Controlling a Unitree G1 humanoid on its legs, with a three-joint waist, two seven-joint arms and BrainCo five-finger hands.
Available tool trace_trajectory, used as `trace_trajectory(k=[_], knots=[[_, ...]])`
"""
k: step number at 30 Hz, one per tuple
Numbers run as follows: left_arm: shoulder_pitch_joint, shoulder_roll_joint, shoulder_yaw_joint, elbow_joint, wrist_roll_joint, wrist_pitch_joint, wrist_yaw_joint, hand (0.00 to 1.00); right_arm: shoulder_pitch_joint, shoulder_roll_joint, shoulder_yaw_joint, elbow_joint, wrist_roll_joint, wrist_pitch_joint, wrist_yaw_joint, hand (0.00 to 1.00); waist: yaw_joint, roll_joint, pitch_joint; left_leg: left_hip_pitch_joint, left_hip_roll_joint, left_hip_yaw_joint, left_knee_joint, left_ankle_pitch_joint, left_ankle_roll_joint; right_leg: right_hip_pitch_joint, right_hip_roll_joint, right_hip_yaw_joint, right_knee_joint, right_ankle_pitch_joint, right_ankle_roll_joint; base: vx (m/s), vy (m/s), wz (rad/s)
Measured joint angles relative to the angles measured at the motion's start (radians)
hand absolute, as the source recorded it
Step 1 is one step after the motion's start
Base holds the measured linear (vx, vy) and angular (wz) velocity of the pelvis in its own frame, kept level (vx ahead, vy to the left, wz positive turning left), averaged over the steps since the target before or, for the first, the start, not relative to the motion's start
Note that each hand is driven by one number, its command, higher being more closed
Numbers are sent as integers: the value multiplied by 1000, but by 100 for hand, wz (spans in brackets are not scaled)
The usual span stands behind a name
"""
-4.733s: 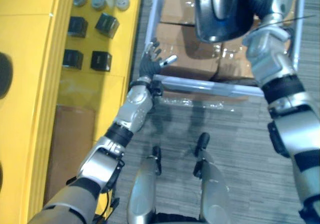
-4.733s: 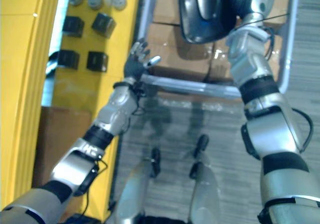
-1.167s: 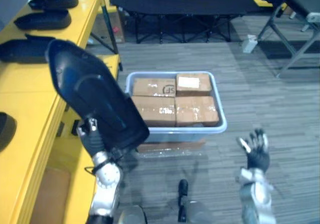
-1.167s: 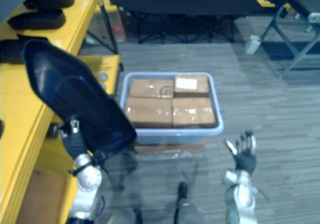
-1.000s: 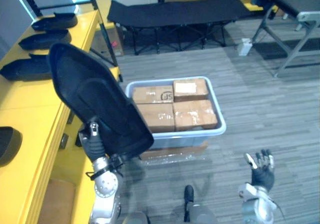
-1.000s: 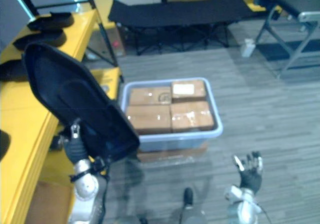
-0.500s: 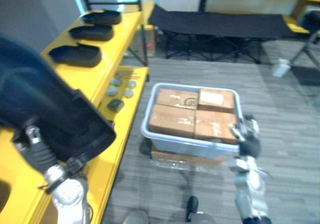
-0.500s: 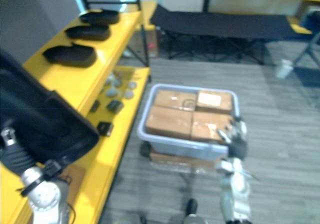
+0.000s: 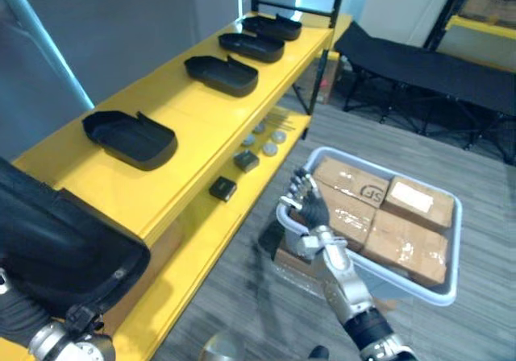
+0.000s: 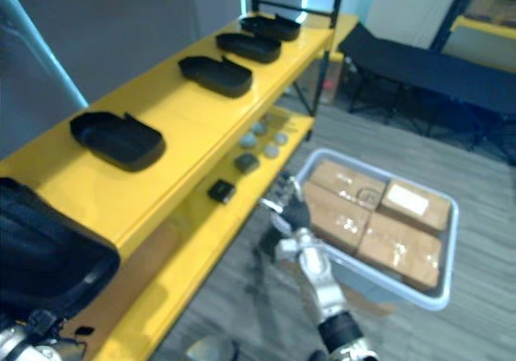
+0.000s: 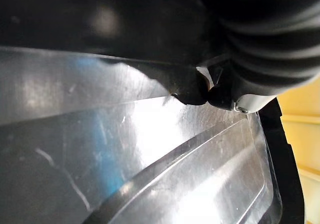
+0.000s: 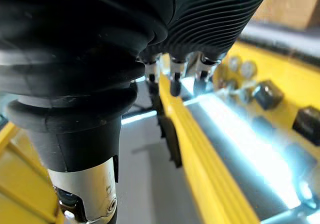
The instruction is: Walk over and take plastic housings, then place them on the shelf
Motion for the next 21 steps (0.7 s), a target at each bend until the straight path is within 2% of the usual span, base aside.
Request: trace_trajectory(k=[2,5,6,8,11,15,19,21], knots=[[0,-1,0,3,-6,0,-2,100,2,-22,-10,0,0,4,9,0,-3,-1,4,-10,-1,-20,2,7,-10,10,4,-31,0,0,2,41,-22,49],[-7,-2,-11,23,-60,0,-50,100,26,-43,-50,0,-1,17,17,0,-21,-2,9,-26,6,1,3,32,-16,69,-6,-141,0,-29,16,33,-20,99],[-6,-2,-12,25,-70,0,-62,100,32,-44,-57,0,-1,17,17,0,-20,-4,12,-26,8,0,2,35,-17,77,-8,-157,0,-32,19,4,12,83],[3,-5,-17,38,-107,0,-94,100,39,-54,-60,2,-2,17,20,0,3,2,27,-25,6,-7,4,35,-17,84,-10,-168,17,-53,16,-11,58,29],[17,-28,-19,48,-123,-1,-112,100,39,-56,-58,4,-3,12,30,0,5,7,47,-22,7,1,12,34,-17,67,-33,-165,89,-92,19,-20,93,5],[4,-24,-56,48,-142,-3,-126,100,19,-56,-49,4,-25,-29,33,0,3,3,100,-29,4,29,33,24,-9,22,-57,-126,173,-118,16,-53,91,-18],[-45,26,-109,48,-143,-11,-140,100,11,-56,-51,2,-50,-87,21,0,-22,-5,131,-64,-12,22,25,28,4,-12,-76,-132,190,-119,20,-68,46,12],[-76,58,-140,47,-144,-21,-167,100,16,-59,-54,-4,-62,-97,14,0,-40,-2,136,-84,-34,-28,16,44,12,-27,-88,-108,220,-144,34,-12,29,63]])
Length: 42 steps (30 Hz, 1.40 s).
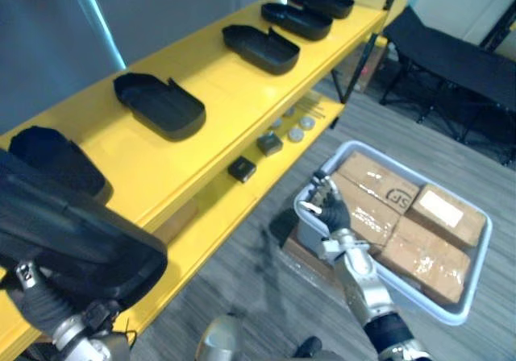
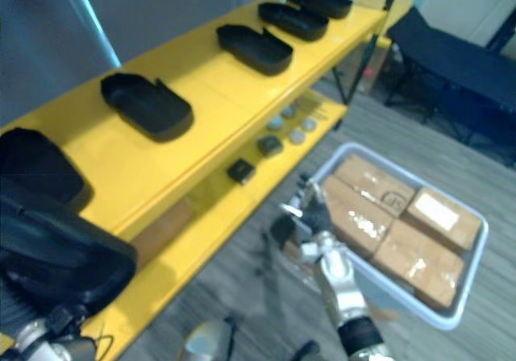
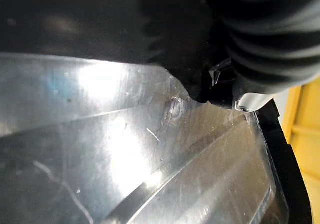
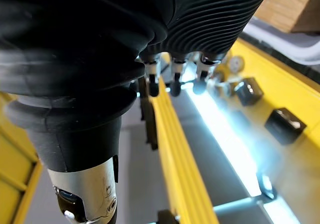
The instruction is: Walk over and take plastic housings, then place them on the shelf
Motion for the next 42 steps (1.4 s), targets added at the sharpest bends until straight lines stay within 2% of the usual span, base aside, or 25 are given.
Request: trace_trajectory(k=[2,6,8,9,14,18,22,26,27,29,30,31,32,33,34,35,36,38,39,40,41,42], knots=[[-52,35,-30,0,0,-7,-32,100,1,-9,-10,-5,-25,-22,-16,0,-25,-3,2,-29,-31,-65,-20,32,-8,-29,-13,85,49,-43,1,53,20,110],[-89,46,-33,0,3,-18,-19,100,-33,-19,-34,-9,-78,-45,-16,0,-23,8,17,-42,-47,-111,-26,56,-23,-50,-37,90,114,-95,8,96,-43,54],[-89,48,-34,0,4,-18,-3,100,-57,-22,-60,-12,-83,-57,10,0,-21,14,21,-41,-45,-113,-26,59,-28,-48,-38,90,122,-100,8,41,-91,32],[-87,57,-33,0,58,-16,18,100,-98,-38,-38,-54,-99,-65,76,0,-14,19,34,4,-49,-144,-28,59,-29,20,-40,60,126,-125,5,-14,-128,51],[-74,70,-14,0,73,-14,14,100,-129,-25,17,-54,-127,-60,71,0,19,18,35,3,-52,-170,-30,58,-30,42,-32,57,114,-138,8,-53,-40,26],[-63,69,19,0,73,-23,-42,100,-140,-9,37,-44,-158,-35,20,0,19,11,39,-26,-60,-189,-12,58,-30,41,-26,54,103,-144,6,-92,3,19],[-49,69,24,0,74,-45,-42,100,-111,-1,34,-42,-157,-35,4,0,19,3,44,-30,-55,-158,9,43,-22,40,-23,74,96,-142,8,-70,22,-15],[-66,69,25,-37,87,-62,-40,100,-52,-4,-21,-42,-157,-43,-7,0,4,-5,44,-47,-55,-118,76,-8,-1,38,-25,103,115,-152,19,-22,48,-19],[-75,69,26,-41,114,-66,-39,100,-36,-9,-51,-42,-158,-43,-18,0,0,-9,44,-43,-57,-99,110,-35,7,36,-37,118,153,-157,31,36,70,-26],[-78,72,23,-42,127,-68,-31,100,-14,-16,-95,-46,-162,-43,-27,0,-20,-8,44,-18,-57,-82,150,-62,9,-22,-76,182,340,-155,32,50,122,-21],[-92,94,19,-43,160,-68,-18,100,12,-16,-138,-57,-171,-43,-37,0,-45,-26,46,18,-68,-88,153,-74,18,-85,-101,293,509,-125,15,75,129,1],[-101,107,13,-43,168,-67,-17,100,24,-16,-162,-64,-177,-43,-39,0,-51,-32,44,34,-69,-90,146,-76,23,-110,-104,338,564,-98,12,128,76,13],[-114,131,3,-57,191,-67,-5,100,40,-16,-208,-83,-176,-43,-37,0,-68,-37,36,60,-63,-112,122,-71,26,-165,-94,397,640,-63,-23,146,-70,33],[-148,159,-13,-67,192,-67,4,100,60,-21,-258,-115,-174,-48,-35,0,-92,-32,27,54,-49,-143,112,-66,25,-191,-60,429,630,-128,-44,160,-114,35],[-153,161,-14,-68,192,-67,5,100,62,-22,-262,-119,-174,-49,-34,0,-94,-32,27,54,-47,-145,111,-65,25,-192,-56,431,626,-132,-46,110,-119,54],[-217,178,-26,-67,192,-64,21,100,74,-32,-315,-152,-172,-67,-33,0,-105,-32,27,50,-27,-176,91,-65,24,-203,0,454,533,-174,-63,86,-151,45],[-263,182,-25,-66,191,-57,34,100,78,-37,-354,-182,-169,-78,-26,0,-117,-32,21,33,-9,-206,77,-67,22,-225,43,485,420,-188,-66,81,-187,57],[-304,180,-26,-65,187,-42,48,100,91,-38,-396,-236,-153,-87,-11,0,-124,-26,17,15,30,-232,65,-78,1,-255,95,548,251,-175,-56,119,-272,32],[-305,182,-31,-66,188,-29,51,100,111,-42,-403,-275,-151,-86,0,0,-129,-29,4,-6,47,-252,86,-91,-41,-241,120,592,128,-128,-58,122,-310,51],[-307,188,-41,-66,189,-12,51,100,136,-50,-403,-311,-141,-87,6,0,-143,-41,-5,-27,41,-271,118,-117,-70,-215,117,619,74,-92,-57,181,-420,71],[-301,183,-47,-65,191,-6,44,100,143,-51,-401,-330,-137,-86,6,0,-142,-53,-12,-29,40,-279,143,-143,-91,-206,104,621,77,-12,45,186,-365,77],[-280,149,-71,-62,191,0,34,100,141,-66,-401,-337,-137,-80,3,0,-143,-14,-20,-31,87,-249,158,-145,-115,-203,136,579,113,-36,31,219,-361,55]])
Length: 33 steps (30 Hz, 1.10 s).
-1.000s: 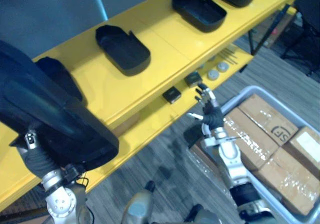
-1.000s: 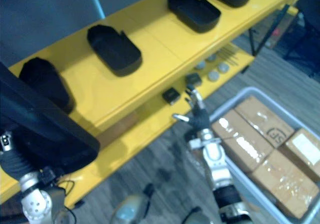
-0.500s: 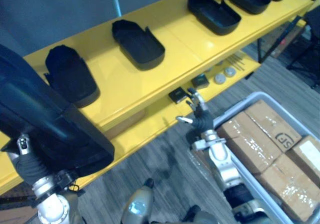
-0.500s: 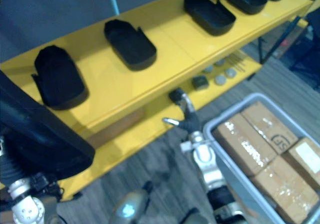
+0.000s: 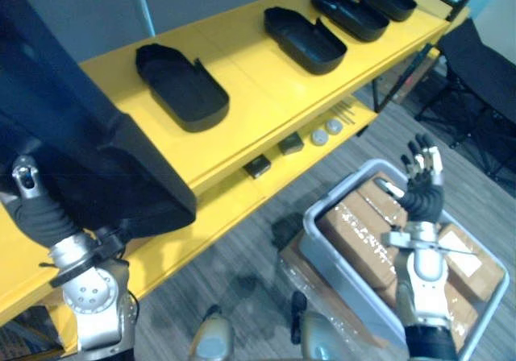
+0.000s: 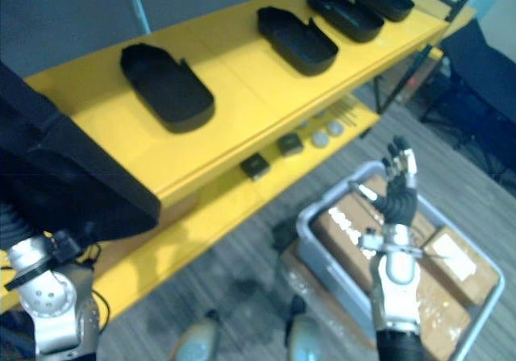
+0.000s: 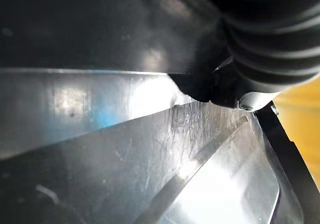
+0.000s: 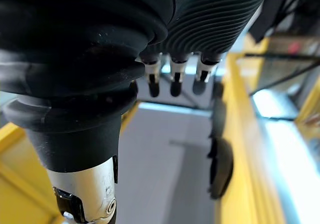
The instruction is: Walk over and take plastic housings, then place them on the shelf
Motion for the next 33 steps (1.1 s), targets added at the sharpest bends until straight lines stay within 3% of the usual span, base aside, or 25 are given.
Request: trace_trajectory(k=[3,7,11,14,17,19,23,25,29,33], knots=[[24,-20,-3,-2,-2,1,-33,100,-9,-31,1,-39,3,9,1,0,13,33,-23,44,66,98,-114,79,-33,7,28,-34,21,-26,-41,180,-277,29],[9,-32,-3,-3,11,-29,-18,100,-24,-42,3,-68,117,18,75,0,3,64,-46,95,83,175,-229,133,-24,28,25,-50,-7,-28,-44,80,-113,9],[-41,-26,-1,43,62,-25,60,100,-75,-15,103,-68,198,18,145,0,0,61,-56,110,68,200,-246,134,-19,36,14,-48,-21,-22,-34,-34,32,-2],[-30,-17,4,66,120,9,99,100,-155,21,267,-60,219,20,178,0,12,56,-64,109,48,180,-242,144,-3,67,-10,-76,-29,-20,-26,-61,52,27],[18,-6,19,66,129,42,98,100,-264,53,418,8,219,35,181,0,50,60,-74,107,26,123,-242,154,13,103,-34,-132,-24,-32,-21,-38,25,65],[84,-8,66,65,126,60,87,100,-346,91,505,111,216,51,172,0,93,60,-86,105,8,62,-244,161,23,123,-56,-193,0,-56,-19,-2,-12,78],[205,-37,167,64,108,61,68,100,-386,133,590,181,192,73,148,0,160,54,-96,96,0,11,-248,164,26,155,-65,-249,-11,-78,-22,17,-16,51],[269,-70,205,64,105,61,61,100,-385,144,612,184,192,89,150,0,173,44,-108,87,-3,-2,-247,166,24,157,-66,-265,-22,-79,-22,37,-7,19],[316,-108,198,65,96,60,40,100,-381,143,623,209,193,114,157,0,177,34,-114,86,-5,6,-233,166,24,175,-66,-274,-33,-77,-21,27,2,3],[256,-120,128,68,5,48,-58,100,-303,110,580,228,161,128,123,0,139,37,-114,0,-16,183,-141,189,59,247,-88,-404,-79,-63,-2,24,3,96]])
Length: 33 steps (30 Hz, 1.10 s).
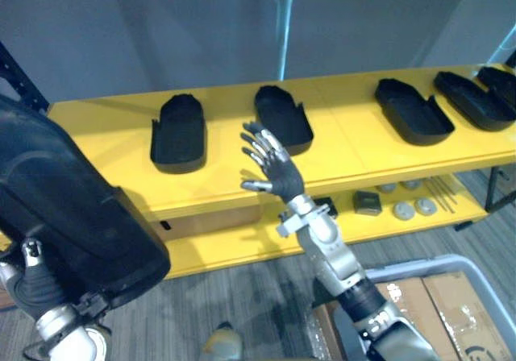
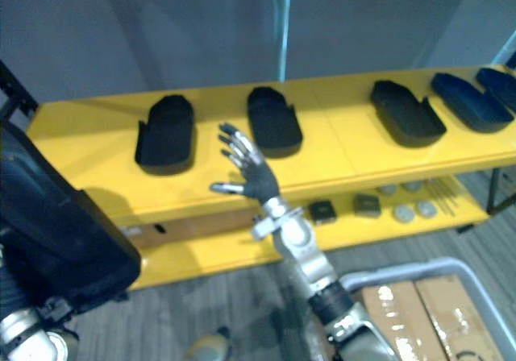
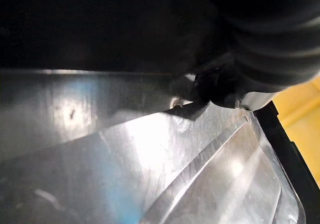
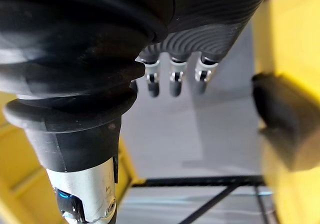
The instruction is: Walk over and take plastic housings, then place them on the shelf
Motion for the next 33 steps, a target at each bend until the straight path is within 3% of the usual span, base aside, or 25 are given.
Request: trace_trajectory(k=[4,10,15,18,20,21,23,24,25,26,27,28,29,30,33], knots=[[-20,-1,-56,20,-16,-17,-75,100,96,-9,-37,20,-65,2,-36,0,1,7,3,6,-13,12,-23,33,6,51,-6,-60,-26,-3,-3,-11,4,49],[-22,2,-61,21,-5,-16,-47,100,132,-27,-78,20,-61,-43,-17,0,-18,15,4,21,7,60,-85,61,-2,11,-6,-12,-20,-2,-7,-70,-11,-18],[-59,11,-79,18,6,-18,-23,100,144,-32,-91,20,-61,-43,-1,0,-34,17,5,20,8,91,-103,65,-9,-21,-11,24,-11,8,-8,0,5,-17],[-114,66,-80,17,8,-22,-29,100,156,-34,-130,19,-64,-45,3,0,-41,10,10,23,-2,92,-108,61,-7,-24,-24,23,2,6,-11,36,13,2],[-150,83,-84,17,12,-26,-38,100,178,-36,-167,2,-84,-54,-25,0,-60,9,34,50,-17,83,-105,42,3,-29,-55,37,100,-6,-15,37,57,22],[-166,86,-95,17,33,-25,-37,100,226,-39,-204,-46,-108,-71,-63,0,-79,12,55,80,-27,67,-105,37,10,-65,-81,102,243,-6,-19,37,121,46],[-171,128,-120,14,40,-25,-32,100,306,-5,-280,-148,-147,-95,-118,0,-114,-13,72,123,-45,27,-115,34,19,-128,-103,224,432,5,-47,81,63,55],[-175,140,-132,13,47,-21,-24,100,335,19,-336,-202,-168,-126,-151,0,-135,-13,74,123,-39,4,-119,36,22,-170,-85,277,477,-51,-90,116,-73,39],[-182,131,-131,13,67,-5,1,100,341,23,-382,-246,-181,-156,-177,0,-142,-13,73,108,-22,0,-120,36,22,-204,-48,309,421,-103,-96,92,-82,26],[-188,126,-130,13,73,5,16,100,340,23,-405,-267,-194,-172,-195,0,-143,-13,74,98,-14,1,-120,35,21,-219,-30,314,373,-107,-98,35,-82,1],[-196,117,-126,13,73,27,39,100,339,23,-446,-311,-211,-201,-226,0,-144,-16,76,69,-3,1,-116,35,12,-239,0,326,249,-99,-98,2,-82,4],[-194,119,-121,5,72,47,55,100,339,25,-470,-355,-223,-225,-267,0,-147,-38,82,39,-15,5,-104,27,-8,-229,12,336,125,-59,-93,-3,-154,14],[-194,116,-120,-2,73,56,64,100,336,22,-482,-375,-232,-238,-291,0,-149,-57,90,31,-21,5,-98,23,-18,-227,11,358,104,-5,-26,13,-178,26],[-184,93,-127,-8,73,64,69,100,323,13,-515,-397,-252,-247,-339,0,-151,-36,116,25,-1,14,-99,23,-23,-225,28,347,94,2,-11,44,-215,19],[-157,54,-126,-43,70,65,68,100,288,-13,-620,-404,-279,-257,-472,0,-153,15,142,-2,56,33,-119,46,-58,-213,71,297,19,51,-29,102,-114,17]])
